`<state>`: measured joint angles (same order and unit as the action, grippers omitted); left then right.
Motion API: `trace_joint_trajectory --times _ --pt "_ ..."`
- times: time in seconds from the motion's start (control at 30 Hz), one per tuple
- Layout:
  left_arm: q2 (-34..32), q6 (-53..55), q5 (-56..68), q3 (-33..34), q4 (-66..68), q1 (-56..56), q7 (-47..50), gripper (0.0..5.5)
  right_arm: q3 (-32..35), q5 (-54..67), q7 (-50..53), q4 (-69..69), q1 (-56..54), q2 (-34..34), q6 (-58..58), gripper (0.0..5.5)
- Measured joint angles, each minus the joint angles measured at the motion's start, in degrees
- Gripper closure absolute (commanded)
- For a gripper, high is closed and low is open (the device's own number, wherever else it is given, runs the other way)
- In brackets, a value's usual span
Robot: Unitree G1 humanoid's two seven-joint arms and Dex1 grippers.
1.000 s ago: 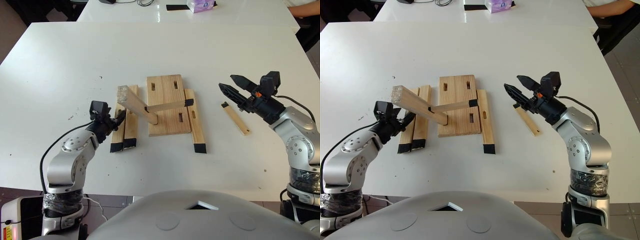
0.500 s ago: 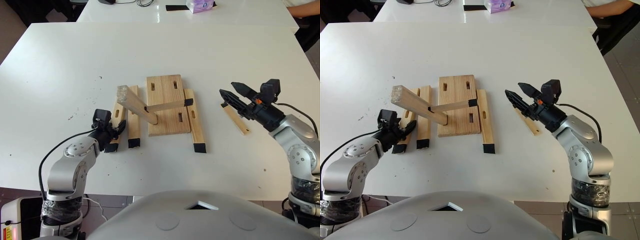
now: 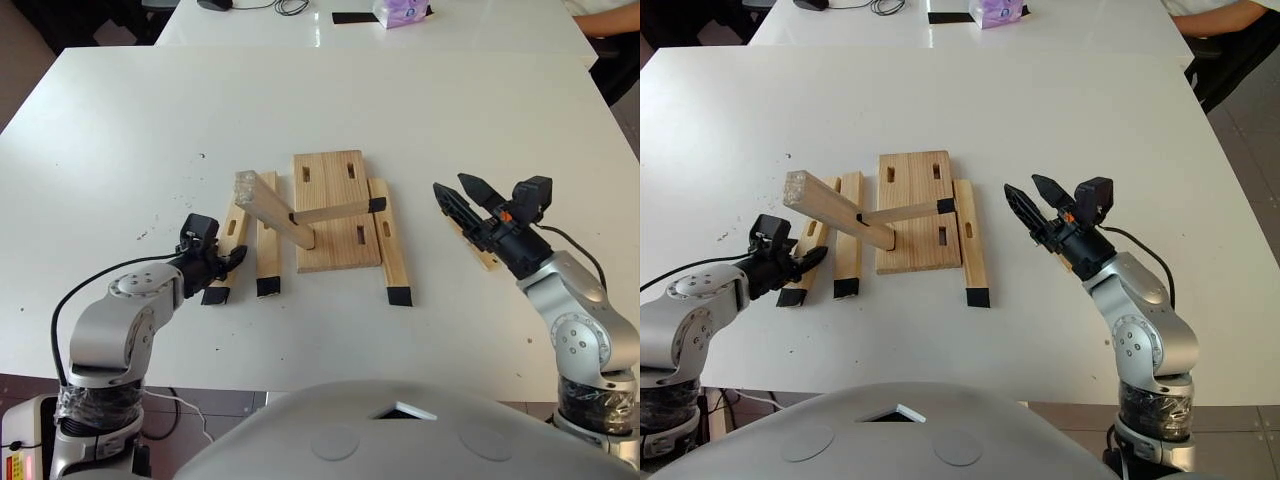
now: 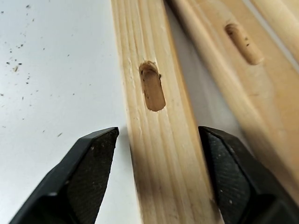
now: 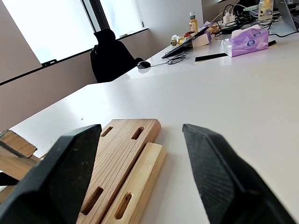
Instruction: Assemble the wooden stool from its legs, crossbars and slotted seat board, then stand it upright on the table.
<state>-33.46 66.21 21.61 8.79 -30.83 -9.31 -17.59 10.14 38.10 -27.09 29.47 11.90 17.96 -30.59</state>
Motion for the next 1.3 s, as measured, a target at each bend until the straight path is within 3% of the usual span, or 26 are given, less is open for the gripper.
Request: trace_joint_trajectory --times 0.13,0.33,0.47,0.7,0.87,1.03,1.2,1.3 --pt "-1.7 0.7 0.0 0.1 -0.1 -0.1 -0.8 3.42 -1.1 -0.4 1.3 1.0 1.6 -1.5 1.2 2.31" --pt "-1.0 -2.1 -1.9 -0.1 2.3 0.5 1.1 3.43 -1.3 -1.3 1.3 -2.2 -1.0 -1.4 1.6 2.31" --pt "2.9 -3.8 -4.0 2.3 10.2 7.7 5.9 3.43 -0.8 -1.5 -0.4 -7.3 -7.1 0.9 1.6 2.31" --pt "4.7 -16.9 -2.1 12.5 23.1 36.2 10.2 3.43 1.1 -11.9 7.6 -28.0 -32.6 3.8 6.9 2.31" --pt "5.7 -25.5 5.6 18.5 22.7 51.8 9.6 3.43 -6.1 -23.8 5.9 -40.3 -52.3 9.4 9.5 2.31" --pt "9.3 -29.9 8.2 13.5 26.5 59.7 5.2 3.43 -9.3 -27.2 3.5 -46.9 -69.3 8.5 12.4 2.31" --pt "12.7 -32.6 9.7 4.9 31.4 64.9 -5.3 3.43 -8.8 -27.6 -2.4 -57.1 -81.3 6.6 29.6 2.31" --pt "12.6 -32.8 12.5 1.5 29.0 64.4 -14.5 3.44 -6.1 -20.6 -10.6 -62.0 -83.3 5.3 23.5 2.31"
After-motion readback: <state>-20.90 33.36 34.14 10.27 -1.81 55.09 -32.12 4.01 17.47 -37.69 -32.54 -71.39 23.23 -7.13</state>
